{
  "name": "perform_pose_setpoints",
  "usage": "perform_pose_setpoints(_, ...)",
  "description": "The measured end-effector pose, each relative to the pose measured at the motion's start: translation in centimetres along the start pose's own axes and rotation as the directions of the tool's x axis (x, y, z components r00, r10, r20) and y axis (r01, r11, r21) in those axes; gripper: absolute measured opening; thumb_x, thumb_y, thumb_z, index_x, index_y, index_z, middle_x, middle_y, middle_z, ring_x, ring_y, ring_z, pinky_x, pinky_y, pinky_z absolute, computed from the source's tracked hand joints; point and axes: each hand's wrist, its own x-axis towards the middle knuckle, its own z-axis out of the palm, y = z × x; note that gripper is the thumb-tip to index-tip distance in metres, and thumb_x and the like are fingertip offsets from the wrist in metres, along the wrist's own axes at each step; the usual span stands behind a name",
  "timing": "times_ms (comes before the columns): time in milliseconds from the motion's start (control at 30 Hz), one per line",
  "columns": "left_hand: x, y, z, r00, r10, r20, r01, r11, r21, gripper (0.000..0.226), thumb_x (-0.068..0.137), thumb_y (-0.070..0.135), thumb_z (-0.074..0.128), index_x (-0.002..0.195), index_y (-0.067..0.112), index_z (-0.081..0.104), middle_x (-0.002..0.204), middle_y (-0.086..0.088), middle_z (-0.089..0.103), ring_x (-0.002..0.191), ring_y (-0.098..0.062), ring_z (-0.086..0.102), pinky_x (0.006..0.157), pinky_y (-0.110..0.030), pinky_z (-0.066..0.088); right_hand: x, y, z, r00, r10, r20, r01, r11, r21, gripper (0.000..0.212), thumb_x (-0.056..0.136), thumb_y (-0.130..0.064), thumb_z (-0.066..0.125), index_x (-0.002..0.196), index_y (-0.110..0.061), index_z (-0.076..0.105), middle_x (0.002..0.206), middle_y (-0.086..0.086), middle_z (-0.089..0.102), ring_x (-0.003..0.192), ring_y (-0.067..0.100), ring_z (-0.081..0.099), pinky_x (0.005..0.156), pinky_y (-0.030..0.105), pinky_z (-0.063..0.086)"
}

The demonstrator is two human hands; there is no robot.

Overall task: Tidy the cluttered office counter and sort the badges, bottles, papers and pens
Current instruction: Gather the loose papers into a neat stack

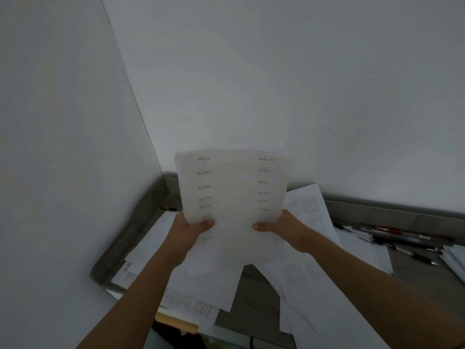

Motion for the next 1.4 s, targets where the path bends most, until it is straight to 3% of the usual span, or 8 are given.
perform_pose_setpoints(167, -0.2, 2.8, 7.9, 0.997, -0.009, 0.071, 0.015, 0.997, -0.082, 0.032, 0.081, 0.001, 0.068, 0.112, 0.009, 0.064, 0.110, -0.012, 0.070, 0.098, -0.034, 0.067, 0.082, -0.053, 0.055, -5.2, -2.4, -6.0, 0.985, -0.029, -0.171, 0.047, 0.993, 0.105, 0.048, 0.073, -0.034, 0.076, 0.117, -0.017, 0.067, 0.110, 0.005, 0.073, 0.100, 0.026, 0.070, 0.087, 0.045, 0.057)
perform_pose_setpoints(300, -1.5, 2.3, 16.2, 0.988, -0.088, 0.130, 0.108, 0.982, -0.154, 0.029, 0.080, -0.002, 0.068, 0.108, 0.006, 0.067, 0.106, -0.015, 0.071, 0.095, -0.039, 0.067, 0.079, -0.052, 0.056, -11.2, -1.8, -12.1, 0.941, 0.015, -0.339, 0.022, 0.994, 0.105, 0.030, 0.085, -0.035, 0.069, 0.105, -0.013, 0.071, 0.100, 0.007, 0.075, 0.090, 0.025, 0.073, 0.076, 0.039, 0.059)
perform_pose_setpoints(467, -3.9, 0.6, 28.4, 0.959, -0.185, 0.213, 0.216, 0.968, -0.132, 0.039, 0.075, -0.009, 0.070, 0.112, 0.002, 0.066, 0.108, -0.019, 0.070, 0.094, -0.039, 0.067, 0.080, -0.051, 0.056, -20.1, -0.1, -21.3, 0.865, 0.000, -0.502, -0.030, 0.998, -0.052, 0.021, 0.090, -0.032, 0.066, 0.107, -0.020, 0.068, 0.097, -0.001, 0.075, 0.082, 0.018, 0.074, 0.070, 0.034, 0.060)
perform_pose_setpoints(767, -10.2, -5.2, 45.9, 0.883, -0.357, 0.304, 0.394, 0.916, -0.070, 0.021, 0.093, 0.002, 0.052, 0.112, 0.007, 0.059, 0.110, -0.016, 0.067, 0.097, -0.033, 0.065, 0.079, -0.044, 0.056, -32.6, 5.7, -35.8, 0.750, 0.068, -0.658, -0.270, 0.940, -0.210, 0.023, 0.088, -0.020, 0.069, 0.110, -0.016, 0.062, 0.094, -0.004, 0.067, 0.078, 0.010, 0.066, 0.058, 0.016, 0.050)
perform_pose_setpoints(933, -12.7, -7.5, 51.9, 0.779, -0.447, 0.440, 0.454, 0.886, 0.097, 0.032, 0.090, -0.003, 0.050, 0.120, 0.006, 0.057, 0.110, -0.016, 0.069, 0.098, -0.031, 0.068, 0.068, -0.038, 0.059, -37.1, 9.4, -41.0, 0.688, 0.122, -0.716, -0.424, 0.868, -0.259, 0.042, 0.087, -0.024, 0.069, 0.125, -0.009, 0.057, 0.117, 0.007, 0.063, 0.103, 0.025, 0.062, 0.092, 0.042, 0.053)
perform_pose_setpoints(1033, -13.5, -8.6, 54.5, 0.723, -0.495, 0.482, 0.452, 0.866, 0.212, 0.028, 0.090, -0.001, 0.051, 0.117, 0.005, 0.060, 0.111, -0.016, 0.069, 0.096, -0.030, 0.067, 0.073, -0.038, 0.058, -38.2, 11.1, -43.2, 0.668, 0.146, -0.729, -0.509, 0.805, -0.306, 0.051, 0.086, -0.029, 0.070, 0.130, -0.010, 0.054, 0.123, 0.010, 0.061, 0.109, 0.027, 0.059, 0.096, 0.044, 0.050)
perform_pose_setpoints(1233, -14.0, -10.6, 55.3, 0.812, -0.450, 0.372, 0.308, 0.871, 0.383, 0.011, 0.088, 0.008, 0.060, 0.085, 0.010, 0.070, 0.080, -0.005, 0.069, 0.074, -0.016, 0.059, 0.074, -0.032, 0.051, -39.1, 14.1, -44.4, 0.580, 0.148, -0.801, -0.681, 0.628, -0.377, 0.063, 0.093, -0.041, 0.059, 0.144, -0.011, 0.039, 0.140, 0.012, 0.051, 0.124, 0.030, 0.051, 0.102, 0.040, 0.043)
perform_pose_setpoints(1400, -14.9, -10.8, 56.9, 0.770, -0.492, 0.407, 0.394, 0.868, 0.303, 0.020, 0.084, 0.002, 0.059, 0.103, -0.003, 0.064, 0.110, -0.018, 0.067, 0.103, -0.031, 0.063, 0.096, -0.046, 0.051, -38.7, 16.1, -43.2, 0.577, 0.236, -0.782, -0.701, 0.635, -0.324, 0.050, 0.099, -0.034, 0.051, 0.139, -0.006, 0.041, 0.140, 0.015, 0.049, 0.126, 0.031, 0.049, 0.103, 0.039, 0.040)
